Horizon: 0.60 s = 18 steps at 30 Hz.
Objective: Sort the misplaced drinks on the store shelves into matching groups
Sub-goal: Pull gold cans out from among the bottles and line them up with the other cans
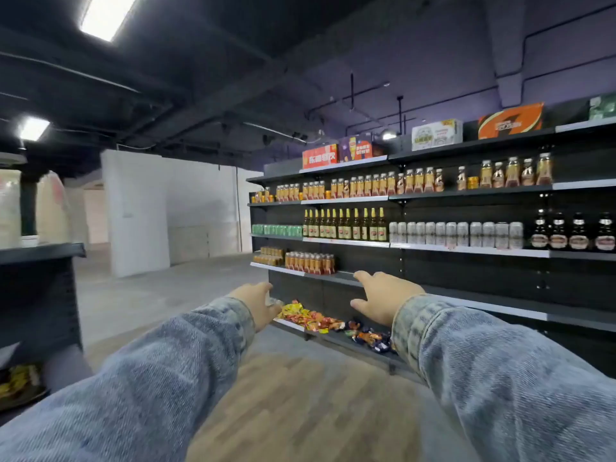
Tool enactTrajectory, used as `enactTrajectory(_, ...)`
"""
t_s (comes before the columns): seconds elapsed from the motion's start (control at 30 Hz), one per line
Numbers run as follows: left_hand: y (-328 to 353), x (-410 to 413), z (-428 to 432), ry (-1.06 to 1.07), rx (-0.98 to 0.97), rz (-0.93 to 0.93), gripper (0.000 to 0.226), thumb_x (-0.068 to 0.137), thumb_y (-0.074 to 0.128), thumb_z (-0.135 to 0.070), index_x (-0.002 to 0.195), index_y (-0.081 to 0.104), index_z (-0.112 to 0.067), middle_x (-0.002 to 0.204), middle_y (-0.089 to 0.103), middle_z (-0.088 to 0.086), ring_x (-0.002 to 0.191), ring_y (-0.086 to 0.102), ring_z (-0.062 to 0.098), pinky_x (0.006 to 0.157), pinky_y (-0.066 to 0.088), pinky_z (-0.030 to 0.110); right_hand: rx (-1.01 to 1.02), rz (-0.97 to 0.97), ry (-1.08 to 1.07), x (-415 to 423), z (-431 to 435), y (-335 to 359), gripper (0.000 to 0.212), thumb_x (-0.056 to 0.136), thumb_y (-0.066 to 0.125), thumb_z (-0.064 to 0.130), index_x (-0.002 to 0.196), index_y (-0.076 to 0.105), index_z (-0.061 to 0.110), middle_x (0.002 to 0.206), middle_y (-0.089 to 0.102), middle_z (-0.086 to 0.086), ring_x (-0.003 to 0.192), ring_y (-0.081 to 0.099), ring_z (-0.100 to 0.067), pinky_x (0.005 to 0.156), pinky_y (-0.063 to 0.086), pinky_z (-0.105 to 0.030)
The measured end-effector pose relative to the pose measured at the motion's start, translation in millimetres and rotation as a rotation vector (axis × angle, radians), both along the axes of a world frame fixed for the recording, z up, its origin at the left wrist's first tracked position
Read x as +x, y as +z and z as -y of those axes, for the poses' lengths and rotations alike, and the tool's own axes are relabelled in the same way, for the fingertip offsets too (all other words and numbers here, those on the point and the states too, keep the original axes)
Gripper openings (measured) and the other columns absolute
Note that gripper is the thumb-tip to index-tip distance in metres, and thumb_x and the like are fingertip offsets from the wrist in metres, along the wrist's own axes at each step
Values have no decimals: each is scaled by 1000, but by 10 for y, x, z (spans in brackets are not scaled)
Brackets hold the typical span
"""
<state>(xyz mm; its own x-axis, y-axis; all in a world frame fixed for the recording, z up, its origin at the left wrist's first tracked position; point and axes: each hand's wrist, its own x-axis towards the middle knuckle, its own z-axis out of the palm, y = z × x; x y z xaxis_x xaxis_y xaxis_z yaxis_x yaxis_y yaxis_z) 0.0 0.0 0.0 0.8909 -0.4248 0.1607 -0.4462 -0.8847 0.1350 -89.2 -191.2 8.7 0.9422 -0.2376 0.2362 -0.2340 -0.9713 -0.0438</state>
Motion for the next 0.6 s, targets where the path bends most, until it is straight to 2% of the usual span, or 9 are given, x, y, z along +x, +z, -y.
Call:
enactTrajectory(0.27,421,2019,388,0,-54,5,55,97,40,-34,145,26,-14,147,38,7,132,41,23,107,33,31,5,1,-8,1935,246,389,52,99,40,42,146,29,22,133,54,-4,114,58,-22,72,43,-30)
enactTrajectory(0.6,-13,4633,1053,28,-68,-52,55,96,42,-36,145,26,-16,147,39,6,131,41,22,107,34,32,17,9,67,4690,868,187,50,98,41,40,144,32,22,133,54,-3,113,57,-21,76,44,-30)
